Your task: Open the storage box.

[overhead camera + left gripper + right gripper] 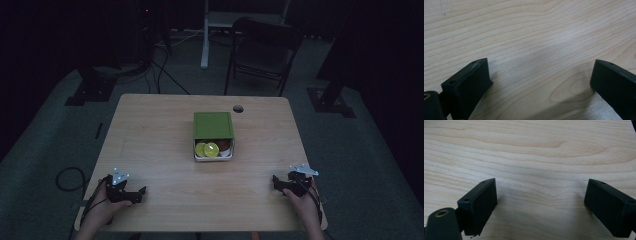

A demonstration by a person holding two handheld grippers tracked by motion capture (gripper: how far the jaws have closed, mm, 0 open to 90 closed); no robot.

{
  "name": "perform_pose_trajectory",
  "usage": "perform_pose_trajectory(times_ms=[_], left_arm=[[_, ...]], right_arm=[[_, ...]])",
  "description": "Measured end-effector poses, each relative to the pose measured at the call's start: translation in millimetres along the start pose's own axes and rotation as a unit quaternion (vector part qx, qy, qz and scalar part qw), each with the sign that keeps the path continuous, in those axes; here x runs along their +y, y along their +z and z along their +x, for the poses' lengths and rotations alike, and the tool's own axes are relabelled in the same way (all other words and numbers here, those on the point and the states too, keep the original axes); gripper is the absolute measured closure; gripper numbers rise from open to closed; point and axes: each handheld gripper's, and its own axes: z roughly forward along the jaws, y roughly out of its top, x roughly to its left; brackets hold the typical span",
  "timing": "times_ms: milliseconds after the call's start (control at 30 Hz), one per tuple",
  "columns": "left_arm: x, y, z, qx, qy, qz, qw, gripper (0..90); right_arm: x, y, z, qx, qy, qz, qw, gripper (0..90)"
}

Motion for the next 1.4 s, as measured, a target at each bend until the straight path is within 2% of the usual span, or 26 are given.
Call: perform_pose_trajectory(times_ms=[300,333,367,400,500,667,800,867,900,933,967,1000,1133,1167,1200,1233,1267,1300,1333,1367,1400], left_arm=[[0.0,-0.3,-0.4,0.002,0.004,-0.001,1.0000,2.9],[-0.1,-0.8,-1.5,0.006,0.011,-0.003,0.9999,2.9],[-0.3,-1.5,-4.5,0.015,0.037,-0.013,0.9991,2.9],[-0.1,-2.1,-5.7,0.019,0.045,-0.013,0.9987,3.0],[0.5,-2.0,-7.4,0.018,0.047,-0.012,0.9986,3.0],[4.7,-3.0,-14.4,0.033,0.082,-0.010,0.9960,3.9],[7.9,-2.2,-19.6,0.032,0.094,-0.012,0.9949,4.6],[10.6,-1.8,-24.1,0.033,0.106,-0.017,0.9937,4.7],[14.0,-1.5,-29.0,0.036,0.121,-0.020,0.9918,4.7],[14.0,-1.5,-29.0,0.036,0.121,-0.020,0.9918,4.8],[17.9,-1.7,-34.4,0.038,0.134,-0.022,0.9900,4.7],[17.9,-1.7,-34.4,0.038,0.134,-0.022,0.9900,4.7],[28.8,-1.3,-46.5,0.036,0.158,-0.036,0.9861,4.7],[28.8,-1.3,-46.5,0.036,0.158,-0.036,0.9861,4.8],[33.2,-1.1,-52.2,0.037,0.173,-0.040,0.9835,5.1],[35.2,-0.6,-55.3,0.037,0.179,-0.044,0.9822,5.4],[35.2,-0.6,-55.3,0.037,0.179,-0.044,0.9822,5.4],[37.2,-0.2,-58.2,0.038,0.186,-0.046,0.9807,5.4],[40.8,1.3,-64.6,0.037,0.199,-0.049,0.9781,5.4],[40.8,1.3,-64.6,0.037,0.199,-0.049,0.9781,5.4],[42.5,2.1,-67.8,0.036,0.205,-0.051,0.9767,5.4]], right_arm=[[0.2,0.0,0.0,0.000,0.000,0.000,1.0000,10.6],[0.1,0.0,0.0,0.000,0.000,0.000,1.0000,10.6],[0.0,0.0,0.0,0.000,0.000,0.000,1.0000,10.7],[-0.1,0.1,0.1,0.000,0.000,0.000,1.0000,10.6],[-0.1,0.1,0.1,0.000,0.000,0.000,1.0000,10.6],[-0.2,0.1,0.1,0.000,0.000,-0.001,1.0000,10.6],[-0.1,0.1,0.1,0.000,0.000,0.000,1.0000,10.6],[-0.1,0.1,0.0,0.000,0.000,-0.001,1.0000,10.6],[-0.1,0.1,0.0,0.000,0.000,-0.001,1.0000,10.6],[-0.1,0.1,0.1,0.000,0.000,-0.001,1.0000,10.6],[-0.1,0.1,0.1,0.000,0.000,-0.001,1.0000,10.6],[-0.1,0.1,0.1,0.000,0.000,-0.001,1.0000,10.6],[-0.2,0.1,0.1,0.000,0.000,-0.001,1.0000,10.6],[-0.2,0.1,0.1,0.000,0.000,-0.001,1.0000,10.6],[-0.2,0.1,0.1,0.000,0.000,-0.001,1.0000,10.6],[-0.1,0.1,0.1,0.000,0.000,-0.001,1.0000,10.6],[-0.2,0.1,0.1,0.000,0.000,-0.001,1.0000,10.6],[-0.2,0.1,0.1,0.000,0.000,-0.001,1.0000,10.6],[-0.2,0.1,0.1,0.000,0.000,-0.001,1.0000,10.6],[-0.2,0.1,0.1,0.000,0.000,-0.001,1.0000,10.6],[-0.2,0.1,0.1,0.000,0.000,-0.001,1.0000,10.6]])
